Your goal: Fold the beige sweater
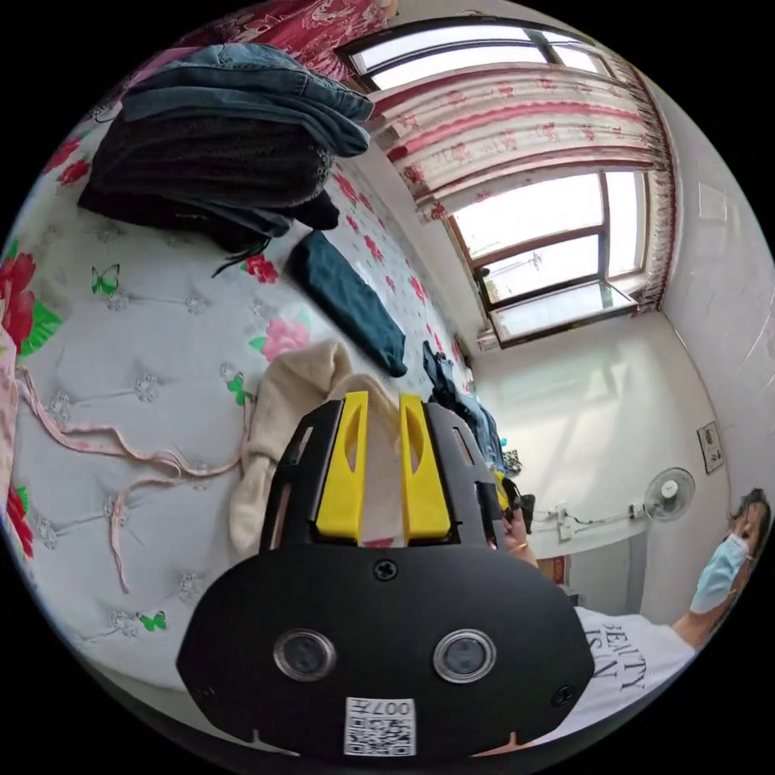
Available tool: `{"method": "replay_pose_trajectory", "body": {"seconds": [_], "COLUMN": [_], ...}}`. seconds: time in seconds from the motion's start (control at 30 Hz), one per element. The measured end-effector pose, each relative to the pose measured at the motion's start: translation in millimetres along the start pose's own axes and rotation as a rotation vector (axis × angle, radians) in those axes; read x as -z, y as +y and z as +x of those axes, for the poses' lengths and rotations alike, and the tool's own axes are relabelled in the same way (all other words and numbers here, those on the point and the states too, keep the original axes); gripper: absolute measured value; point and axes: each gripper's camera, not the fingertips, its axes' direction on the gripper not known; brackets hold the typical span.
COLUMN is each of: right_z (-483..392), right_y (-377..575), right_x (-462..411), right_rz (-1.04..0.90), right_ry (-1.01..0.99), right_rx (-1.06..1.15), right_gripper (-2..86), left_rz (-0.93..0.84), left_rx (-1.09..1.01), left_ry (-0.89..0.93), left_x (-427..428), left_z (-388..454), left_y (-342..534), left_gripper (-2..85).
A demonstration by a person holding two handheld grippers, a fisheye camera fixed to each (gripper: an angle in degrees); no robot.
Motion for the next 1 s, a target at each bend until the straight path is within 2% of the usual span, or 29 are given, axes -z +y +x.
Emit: {"method": "replay_pose_trajectory", "body": {"seconds": [0.13,0.2,0.3,0.43,0.53,0.57,0.6,0.7,0.73,0.83,0.93,1.0], "right_z": [14,31,63,101,128,135,138,136,134,89,-2,-83], "right_y": [8,35,74,103,103,101,99,89,87,66,43,42], "right_x": [-13,-15,-5,15,9,2,2,-3,-1,7,-11,-42], "right_rz": [-0.033,-0.073,-0.083,-0.052,-0.11,-0.129,-0.121,-0.139,-0.13,-0.079,-0.17,-0.276], "right_ry": [0.098,0.221,0.342,0.338,0.223,0.161,0.192,0.208,0.201,0.078,0.034,0.071], "right_rx": [0.017,0.015,-0.09,-0.265,-0.35,-0.361,-0.388,-0.35,-0.349,-0.161,0.183,0.463], "right_gripper": [10.1,10.8,11.8,12.3,12.6,12.6,12.0,9.2,8.7,6.8,5.8,5.5], "left_rz": [-0.083,-0.149,-0.239,-0.323,-0.451,-0.499,-0.596,-0.603,-0.624,-0.604,-0.532,-0.475], "left_rx": [-0.189,-0.266,-0.344,-0.44,-0.489,-0.494,-0.53,-0.746,-0.721,-0.68,-0.662,-0.651], "left_ry": [-0.131,-0.188,-0.238,-0.181,-0.117,-0.13,-0.214,-0.294,-0.301,-0.273,-0.276,-0.306], "left_x": [-32,-49,-74,-113,-164,-178,-207,-225,-224,-198,-151,-116], "left_z": [22,27,32,57,75,76,74,84,85,84,78,72], "left_y": [22,49,93,126,137,140,147,160,157,151,155,164], "left_gripper": [7.9,7.6,7.3,7.3,7.9,8.1,8.5,8.3,8.2,8.4,8.3,8.4]}}
